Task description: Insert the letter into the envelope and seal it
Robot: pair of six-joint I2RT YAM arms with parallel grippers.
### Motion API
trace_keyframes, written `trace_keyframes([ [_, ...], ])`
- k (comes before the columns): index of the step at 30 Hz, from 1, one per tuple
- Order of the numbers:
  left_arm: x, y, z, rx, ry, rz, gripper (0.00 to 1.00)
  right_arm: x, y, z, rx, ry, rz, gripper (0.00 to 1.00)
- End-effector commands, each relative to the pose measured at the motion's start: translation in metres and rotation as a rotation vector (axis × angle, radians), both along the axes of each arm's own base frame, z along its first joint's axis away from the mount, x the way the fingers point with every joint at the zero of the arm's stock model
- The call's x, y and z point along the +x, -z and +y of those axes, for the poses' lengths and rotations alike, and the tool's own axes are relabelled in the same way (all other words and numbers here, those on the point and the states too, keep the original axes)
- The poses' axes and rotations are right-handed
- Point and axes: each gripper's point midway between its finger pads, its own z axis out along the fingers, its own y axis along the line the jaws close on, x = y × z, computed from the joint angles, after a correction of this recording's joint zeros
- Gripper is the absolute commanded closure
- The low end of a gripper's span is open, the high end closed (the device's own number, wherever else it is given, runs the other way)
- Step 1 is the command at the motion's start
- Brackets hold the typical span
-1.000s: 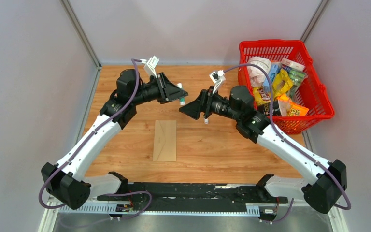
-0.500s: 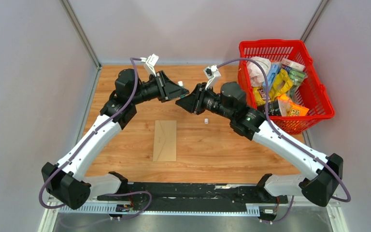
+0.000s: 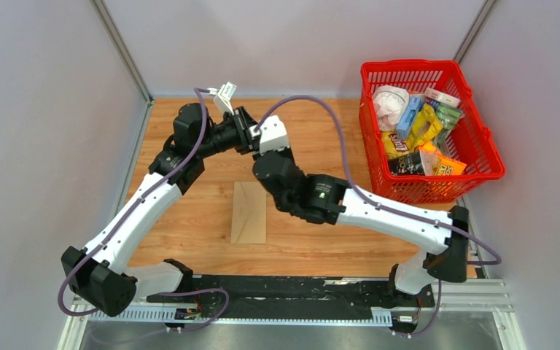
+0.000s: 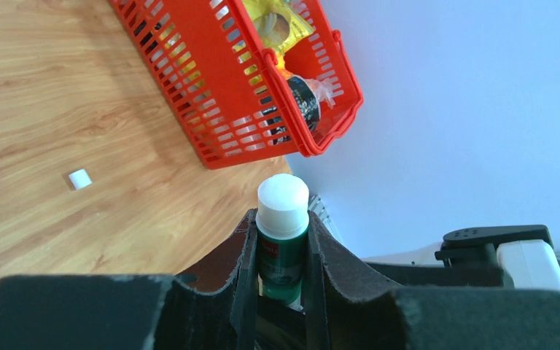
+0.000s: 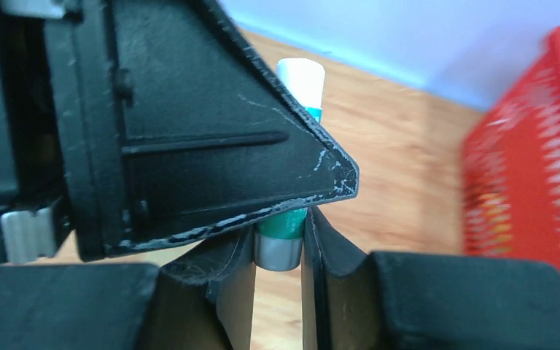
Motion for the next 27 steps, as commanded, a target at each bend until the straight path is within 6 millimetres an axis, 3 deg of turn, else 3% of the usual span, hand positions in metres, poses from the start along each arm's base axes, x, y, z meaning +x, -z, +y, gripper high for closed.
trace_keyframes([
  [1,0.003,-0.004,-0.001,0.007,-0.018,0.009,1.0,-0.006,-0.035,-0.001,-0.264,0.152,-0.226,0.9],
  [7,0.004,-0.002,-0.002,0.006,-0.02,0.021,1.0,-0.011,-0.043,0.015,-0.38,0.217,-0.326,0.85],
  [10,0.005,-0.001,-0.002,0.006,-0.019,0.022,1.0,-0.013,-0.044,0.02,-0.358,0.164,-0.325,0.62],
  [13,0.004,-0.002,-0.001,0.013,-0.013,0.002,1.0,-0.021,-0.039,0.026,-0.265,-0.022,-0.245,0.38],
  [15,0.0,-0.001,-0.001,0.033,0.009,-0.029,1.0,-0.025,-0.041,0.02,-0.145,-0.144,-0.17,0.24],
  [18,-0.004,-0.003,0.004,0.032,0.045,-0.071,1.0,-0.034,-0.039,0.001,0.037,-0.316,-0.052,0.12],
  [23,-0.031,-0.009,0.002,0.006,0.214,-0.177,1.0,-0.046,-0.038,-0.037,0.302,-0.512,0.084,0.08],
  [27,-0.049,-0.017,-0.002,-0.038,0.333,-0.268,1.0,-0.064,-0.041,-0.045,0.47,-0.68,0.14,0.08],
])
